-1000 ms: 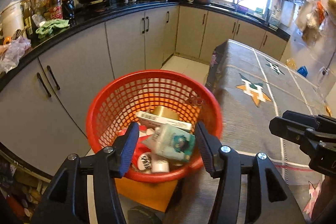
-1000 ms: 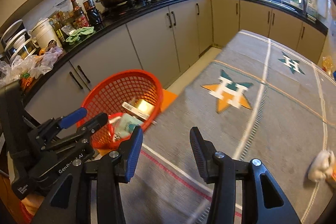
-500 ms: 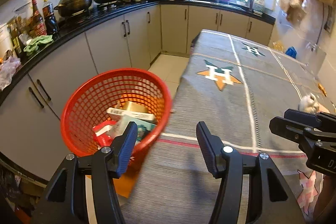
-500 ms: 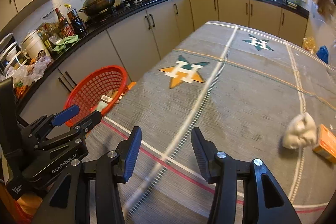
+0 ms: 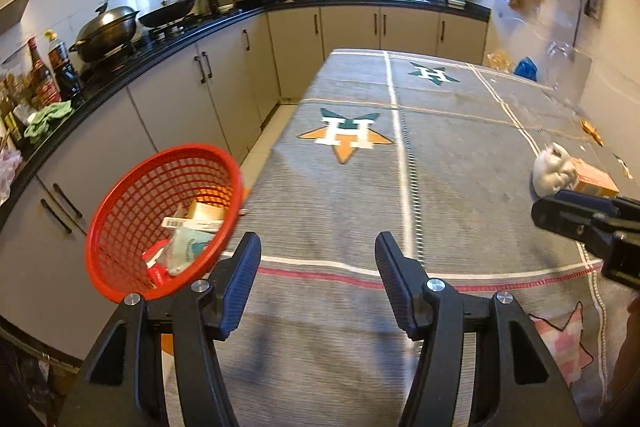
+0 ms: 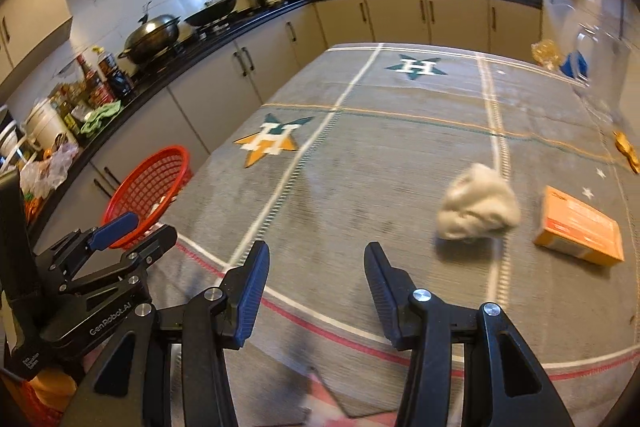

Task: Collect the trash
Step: 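Move both open tools back toward the white cloth and orange box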

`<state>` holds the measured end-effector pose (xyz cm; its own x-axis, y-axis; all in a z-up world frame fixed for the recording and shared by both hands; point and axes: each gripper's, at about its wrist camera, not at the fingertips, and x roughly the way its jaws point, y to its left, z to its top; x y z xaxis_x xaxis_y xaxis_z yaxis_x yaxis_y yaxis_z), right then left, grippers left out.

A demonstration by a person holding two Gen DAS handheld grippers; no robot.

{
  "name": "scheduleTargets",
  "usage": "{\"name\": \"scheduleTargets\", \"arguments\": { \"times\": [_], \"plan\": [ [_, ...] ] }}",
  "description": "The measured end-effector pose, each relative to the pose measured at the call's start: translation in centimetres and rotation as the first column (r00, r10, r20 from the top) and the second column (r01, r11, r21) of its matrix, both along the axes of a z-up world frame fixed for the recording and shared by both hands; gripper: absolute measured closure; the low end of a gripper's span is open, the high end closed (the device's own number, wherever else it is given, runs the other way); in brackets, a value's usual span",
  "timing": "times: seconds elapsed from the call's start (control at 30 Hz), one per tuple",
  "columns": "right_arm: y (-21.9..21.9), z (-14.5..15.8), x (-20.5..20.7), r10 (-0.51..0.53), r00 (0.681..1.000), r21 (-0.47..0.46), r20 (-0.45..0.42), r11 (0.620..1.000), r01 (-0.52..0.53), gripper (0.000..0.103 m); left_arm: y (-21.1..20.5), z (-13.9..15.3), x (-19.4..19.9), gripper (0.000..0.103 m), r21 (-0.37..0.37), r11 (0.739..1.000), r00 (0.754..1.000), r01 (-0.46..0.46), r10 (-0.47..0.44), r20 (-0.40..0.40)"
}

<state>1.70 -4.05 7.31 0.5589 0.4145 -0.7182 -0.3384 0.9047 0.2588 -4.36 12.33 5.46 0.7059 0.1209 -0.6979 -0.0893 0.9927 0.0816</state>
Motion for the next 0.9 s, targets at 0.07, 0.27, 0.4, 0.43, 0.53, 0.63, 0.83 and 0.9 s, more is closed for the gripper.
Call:
{"name": "scheduleTargets", "arguments": {
  "times": [0.07, 0.27, 0.4, 0.43, 0.53, 0.63, 0.83, 0.9],
  "plan": [
    [-1.2, 0.0, 0.1, -0.019, 1.0, 0.008, -0.001, 1.0, 0.019, 0.05, -0.9, -0.1, 0.2, 0.044, 0.008, 1.0, 1.0, 0.014, -0.014, -0.008],
    [-5.7, 0.3, 0.5, -0.109, 0.994, 0.02, 0.006, 0.994, 0.109, 0.05, -3.6, -0.2, 1.4, 0.044, 0.002, 0.997, 0.996, 0.075, -0.075, -0.049],
    [-9.3, 0.8, 1.2, -0.183, 0.983, 0.021, 0.014, 0.983, 0.183, 0.05, -6.0, 0.0, 2.9, 0.04, -0.036, 0.989, 0.986, 0.142, -0.144, -0.084],
    [-10.2, 1.0, 1.5, -0.206, 0.978, 0.019, 0.018, 0.978, 0.206, 0.05, -6.6, 0.1, 3.3, 0.04, -0.041, 0.987, 0.983, 0.155, -0.158, -0.092],
    [-12.9, 1.6, 2.7, -0.26, 0.965, 0.011, 0.027, 0.966, 0.26, 0.05, -9.5, 0.3, 4.6, 0.039, -0.049, 0.975, 0.97, 0.216, -0.22, -0.105],
    [-15.7, 1.9, 4.3, -0.32, 0.947, -0.005, 0.018, 0.947, 0.32, 0.047, -12.5, 0.3, 6.0, 0.036, -0.062, 0.96, 0.953, 0.272, -0.278, -0.118],
    [-21.2, 0.5, 6.6, -0.421, 0.906, 0.027, -0.046, 0.906, 0.422, 0.043, -18.1, -0.5, 8.8, 0.03, -0.086, 0.931, 0.923, 0.354, -0.363, -0.131],
    [-22.7, -0.3, 7.1, -0.449, 0.89, 0.062, -0.077, 0.889, 0.453, 0.043, -19.4, -0.9, 9.8, 0.026, -0.072, 0.93, 0.92, 0.361, -0.368, -0.136]
  ]
}}
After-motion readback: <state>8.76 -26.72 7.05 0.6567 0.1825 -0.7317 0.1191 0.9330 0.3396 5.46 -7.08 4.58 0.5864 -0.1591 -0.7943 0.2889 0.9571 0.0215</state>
